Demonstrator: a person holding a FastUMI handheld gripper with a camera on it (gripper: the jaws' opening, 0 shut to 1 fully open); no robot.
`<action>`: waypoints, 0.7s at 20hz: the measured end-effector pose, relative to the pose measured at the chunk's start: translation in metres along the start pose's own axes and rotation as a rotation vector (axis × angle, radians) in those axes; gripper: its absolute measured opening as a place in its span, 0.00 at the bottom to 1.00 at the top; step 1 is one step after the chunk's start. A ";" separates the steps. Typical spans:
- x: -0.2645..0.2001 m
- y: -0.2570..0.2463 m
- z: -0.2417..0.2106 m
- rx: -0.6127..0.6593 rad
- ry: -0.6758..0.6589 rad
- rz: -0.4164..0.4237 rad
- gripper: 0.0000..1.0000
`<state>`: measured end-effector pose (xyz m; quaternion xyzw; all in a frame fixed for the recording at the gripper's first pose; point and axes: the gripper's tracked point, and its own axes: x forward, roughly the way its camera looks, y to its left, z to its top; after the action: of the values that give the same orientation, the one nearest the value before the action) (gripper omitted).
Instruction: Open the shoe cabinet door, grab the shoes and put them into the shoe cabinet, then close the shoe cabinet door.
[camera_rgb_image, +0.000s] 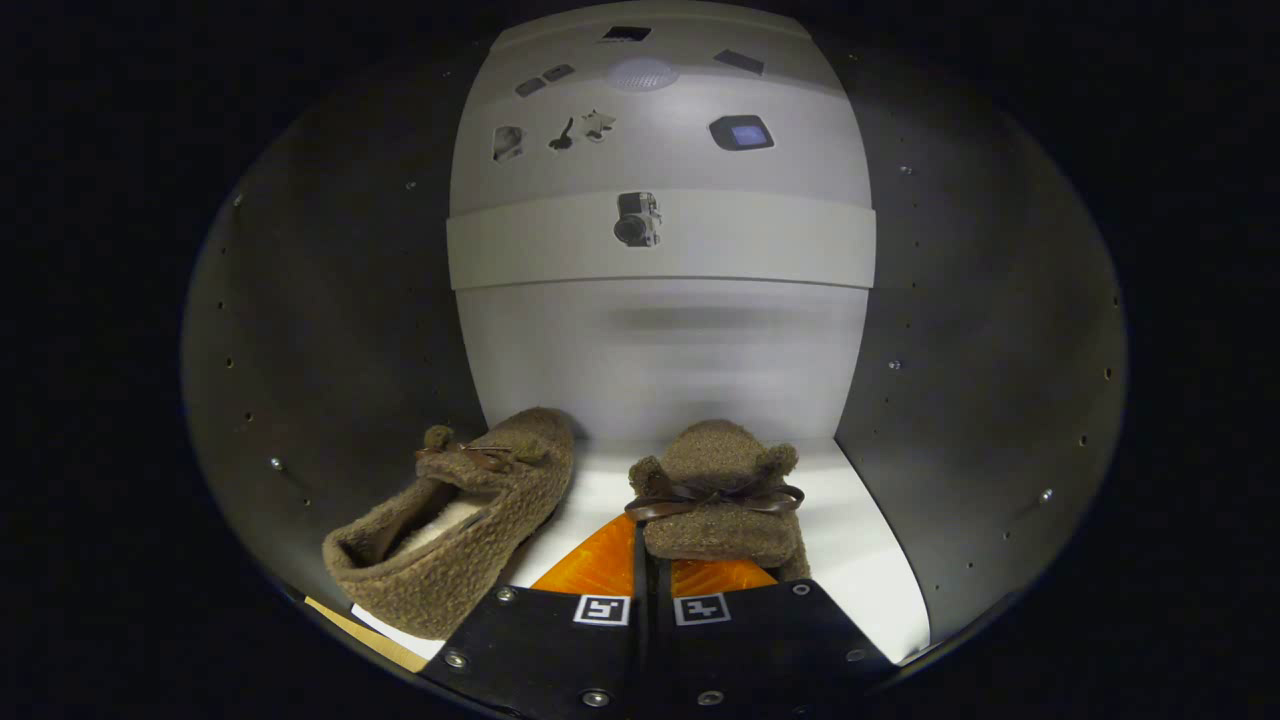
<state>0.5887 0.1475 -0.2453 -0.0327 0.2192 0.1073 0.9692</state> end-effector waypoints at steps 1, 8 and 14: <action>0.006 -0.001 0.000 -0.003 0.003 -0.002 0.02; 0.006 0.001 0.000 0.025 0.022 -0.006 0.11; -0.018 0.008 -0.002 -0.001 0.038 -0.027 0.48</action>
<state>0.5702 0.1512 -0.2391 -0.0382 0.2371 0.0938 0.9662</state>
